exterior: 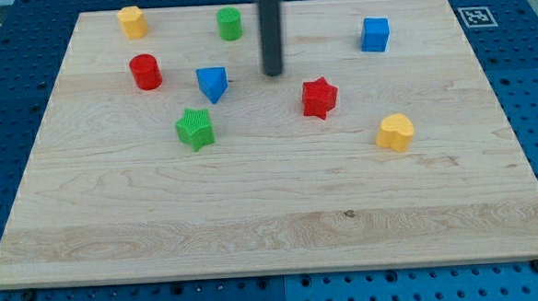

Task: Push the yellow heart right to the red star

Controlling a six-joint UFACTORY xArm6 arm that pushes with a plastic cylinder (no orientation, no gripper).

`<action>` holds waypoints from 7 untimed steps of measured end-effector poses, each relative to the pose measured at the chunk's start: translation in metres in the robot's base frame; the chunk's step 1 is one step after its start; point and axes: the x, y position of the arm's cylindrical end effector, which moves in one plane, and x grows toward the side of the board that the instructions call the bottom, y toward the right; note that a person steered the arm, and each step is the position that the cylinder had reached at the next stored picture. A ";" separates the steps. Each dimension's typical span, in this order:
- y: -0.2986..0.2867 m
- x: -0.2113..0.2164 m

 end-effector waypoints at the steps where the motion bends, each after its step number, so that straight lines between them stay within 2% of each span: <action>1: 0.096 0.023; 2: 0.157 0.075; 3: 0.184 0.133; 4: 0.178 0.169; 5: 0.121 0.165; 7: 0.099 0.141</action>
